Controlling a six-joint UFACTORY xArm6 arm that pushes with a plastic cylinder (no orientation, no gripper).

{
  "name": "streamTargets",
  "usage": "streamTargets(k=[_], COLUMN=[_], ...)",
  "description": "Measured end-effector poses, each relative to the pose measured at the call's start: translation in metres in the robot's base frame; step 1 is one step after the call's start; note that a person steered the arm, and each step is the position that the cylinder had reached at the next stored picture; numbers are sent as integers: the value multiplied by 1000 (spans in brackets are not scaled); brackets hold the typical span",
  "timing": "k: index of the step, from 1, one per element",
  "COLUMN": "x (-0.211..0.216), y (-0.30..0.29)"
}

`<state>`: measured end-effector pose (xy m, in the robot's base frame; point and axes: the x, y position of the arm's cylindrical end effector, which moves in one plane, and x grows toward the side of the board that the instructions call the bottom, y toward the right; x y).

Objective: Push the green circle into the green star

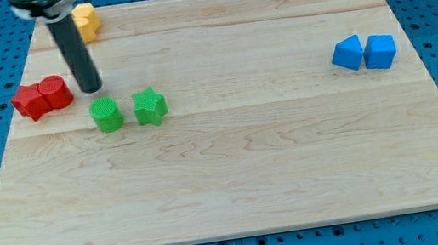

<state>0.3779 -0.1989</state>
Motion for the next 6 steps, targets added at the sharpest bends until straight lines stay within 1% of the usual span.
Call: streamTargets(k=[1,2,3,4,5,6], x=[28,59,63,52,54,71], y=[-18,-17,7,64,100,117])
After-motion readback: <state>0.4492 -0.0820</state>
